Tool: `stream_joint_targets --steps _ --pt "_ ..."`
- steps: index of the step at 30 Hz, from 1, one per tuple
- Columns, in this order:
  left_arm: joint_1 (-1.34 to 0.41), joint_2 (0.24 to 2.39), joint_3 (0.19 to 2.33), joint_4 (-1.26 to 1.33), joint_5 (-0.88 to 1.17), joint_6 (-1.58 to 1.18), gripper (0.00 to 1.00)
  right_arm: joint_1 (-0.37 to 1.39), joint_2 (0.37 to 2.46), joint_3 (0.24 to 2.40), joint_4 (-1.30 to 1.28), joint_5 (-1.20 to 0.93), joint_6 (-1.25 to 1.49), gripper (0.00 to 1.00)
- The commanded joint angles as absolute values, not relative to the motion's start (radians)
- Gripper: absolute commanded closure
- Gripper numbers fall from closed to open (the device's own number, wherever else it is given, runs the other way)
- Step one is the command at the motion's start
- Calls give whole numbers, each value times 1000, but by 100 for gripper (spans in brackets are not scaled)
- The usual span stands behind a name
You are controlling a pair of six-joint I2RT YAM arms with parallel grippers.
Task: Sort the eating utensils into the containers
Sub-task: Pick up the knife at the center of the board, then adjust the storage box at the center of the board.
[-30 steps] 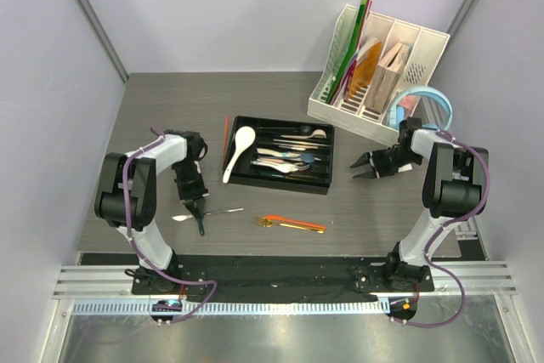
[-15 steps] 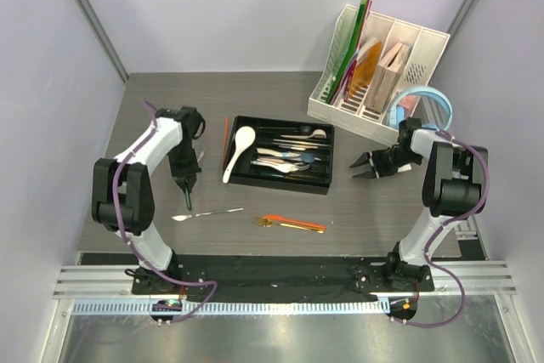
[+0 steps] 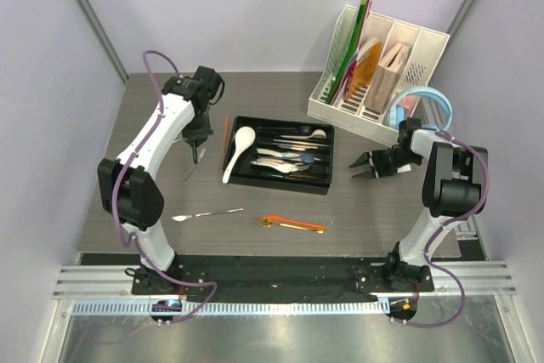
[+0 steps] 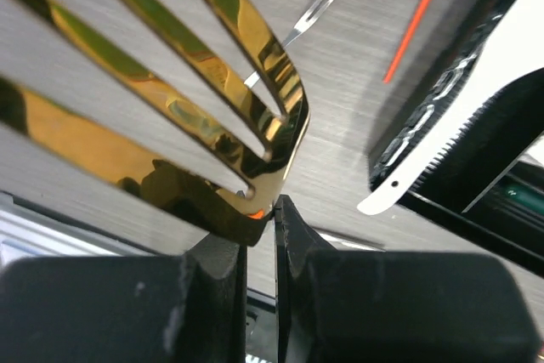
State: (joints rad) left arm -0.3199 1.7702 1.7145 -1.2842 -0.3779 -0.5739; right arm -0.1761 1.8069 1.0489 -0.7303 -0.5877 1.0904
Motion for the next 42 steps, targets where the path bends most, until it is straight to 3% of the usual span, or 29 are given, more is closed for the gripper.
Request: stream_joint_targets --steps 1,10,23,37,42 --pt "-344 1796 1796 -1292 -434 -578 100 -169 1746 1063 -739 -591 1150 61" --pt "-482 1809 1695 -1252 -413 -489 100 -164 1750 1045 -747 -598 1206 61" --pt "-549 1911 1854 -1354 -604 -566 100 -160 1890 1241 -1025 -551 1057 62" --pt "-623 1899 1951 -1423 -658 -610 100 -114 1830 1198 -893 -626 1117 61" --pt "-634 1844 1905 -1406 -683 -644 100 -74 1856 1455 -1014 -620 936 58"
